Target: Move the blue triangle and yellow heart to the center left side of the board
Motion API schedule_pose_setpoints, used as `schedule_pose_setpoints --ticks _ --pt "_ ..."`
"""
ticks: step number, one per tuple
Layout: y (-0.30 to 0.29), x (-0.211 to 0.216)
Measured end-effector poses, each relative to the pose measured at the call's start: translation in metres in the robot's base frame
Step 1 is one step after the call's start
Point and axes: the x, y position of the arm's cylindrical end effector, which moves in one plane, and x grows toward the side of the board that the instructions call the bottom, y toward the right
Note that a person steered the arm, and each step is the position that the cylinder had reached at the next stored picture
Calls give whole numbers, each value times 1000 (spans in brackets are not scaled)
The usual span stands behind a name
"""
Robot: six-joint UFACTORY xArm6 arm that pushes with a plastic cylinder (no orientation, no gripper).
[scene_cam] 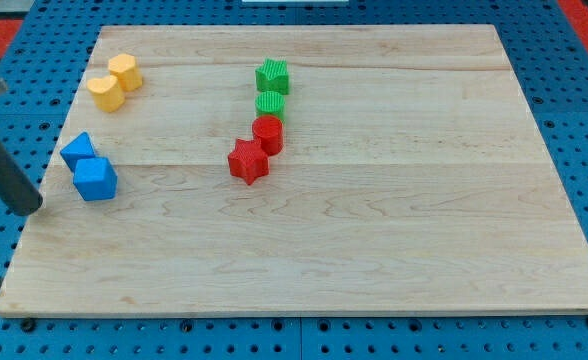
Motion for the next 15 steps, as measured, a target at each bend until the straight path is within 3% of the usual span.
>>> schedule_pose_setpoints --ticks 2,3,4,5,6,9,10,11,12,13,14,15 --pt "99 -23" --pt "122 -23" --pt "114 2" --pt "32 9" --pt "18 -17" --pt "45 -69" --pt "-12 -47" --pt "-15 -62" --pt "-5 -153" --pt "11 -200" --pt "54 -188" --pt "55 -180"
